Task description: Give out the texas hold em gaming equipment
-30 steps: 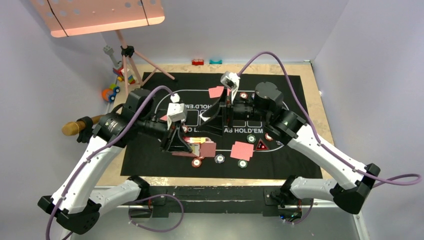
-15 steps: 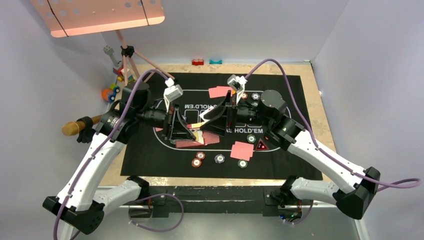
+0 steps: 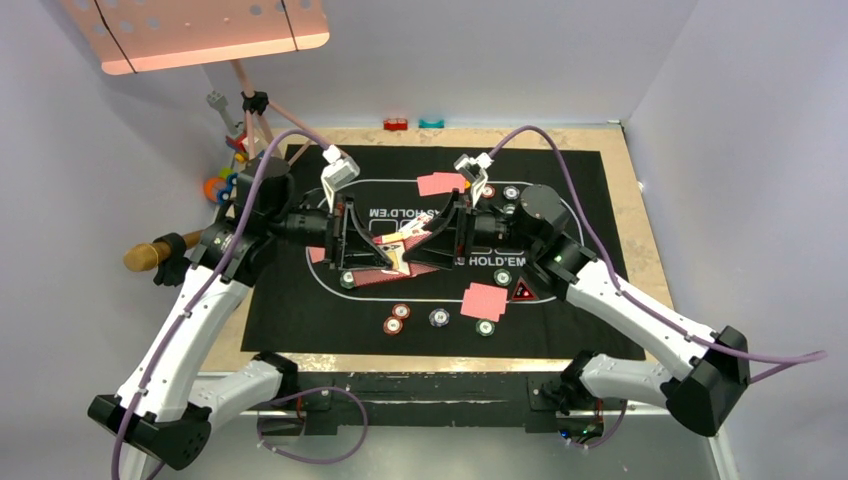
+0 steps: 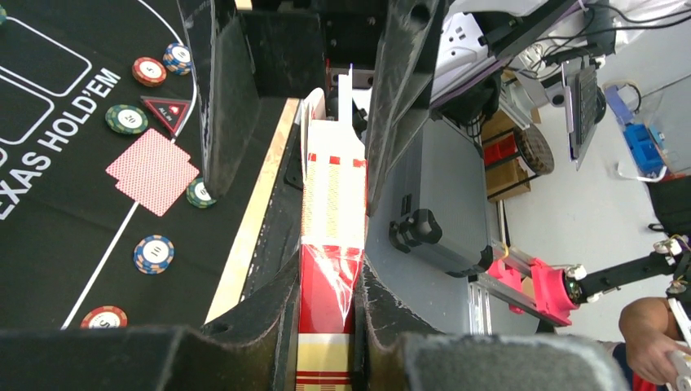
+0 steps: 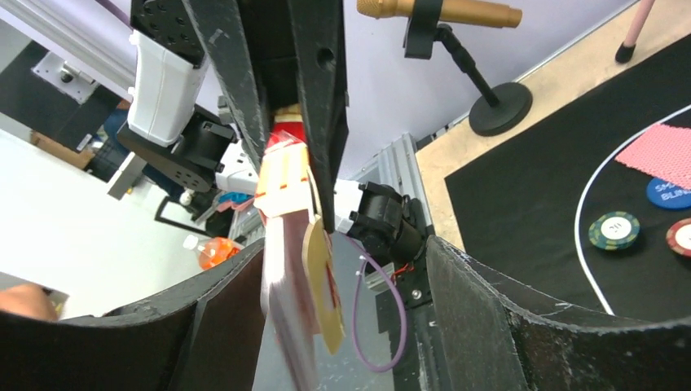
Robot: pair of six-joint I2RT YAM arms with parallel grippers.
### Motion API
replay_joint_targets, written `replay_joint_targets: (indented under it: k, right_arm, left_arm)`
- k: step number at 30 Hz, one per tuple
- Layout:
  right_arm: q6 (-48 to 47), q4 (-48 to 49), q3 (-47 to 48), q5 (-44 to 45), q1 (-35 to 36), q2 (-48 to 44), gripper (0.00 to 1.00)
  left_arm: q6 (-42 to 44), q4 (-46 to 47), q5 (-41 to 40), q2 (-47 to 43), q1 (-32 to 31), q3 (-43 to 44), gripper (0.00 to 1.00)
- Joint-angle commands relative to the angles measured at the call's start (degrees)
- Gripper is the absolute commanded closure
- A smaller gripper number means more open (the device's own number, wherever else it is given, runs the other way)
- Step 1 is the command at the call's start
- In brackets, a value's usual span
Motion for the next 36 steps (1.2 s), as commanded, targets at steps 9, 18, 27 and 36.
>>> replay_joint_targets:
  k: [9, 18, 27, 36]
  right_arm:
    - [7.66, 10.54, 0.04, -2.68, 0.33, 2.95, 0.49]
    - [7.78, 7.80, -1.92, -0.50, 0.65, 2.13, 0.98]
    - [7.46, 5.31, -2.55, 0.14, 0.58, 1.28, 1.00]
    - [10.77, -0.24, 0.80, -0.29, 0.65, 5.67, 1.00]
  left_arm:
    - [-4.85, 5.76, 0.43, 0.69, 1.49, 0.30, 1.00]
    - [4.16, -5.87, -14.06, 0.64, 1.49, 5.59, 0.50]
    - [16.00, -11.96, -22.02, -2.39, 1.50, 10.25, 0.00]
    - [41.40, -10.45, -19.07, -17.90, 1.32, 0.27, 0.00]
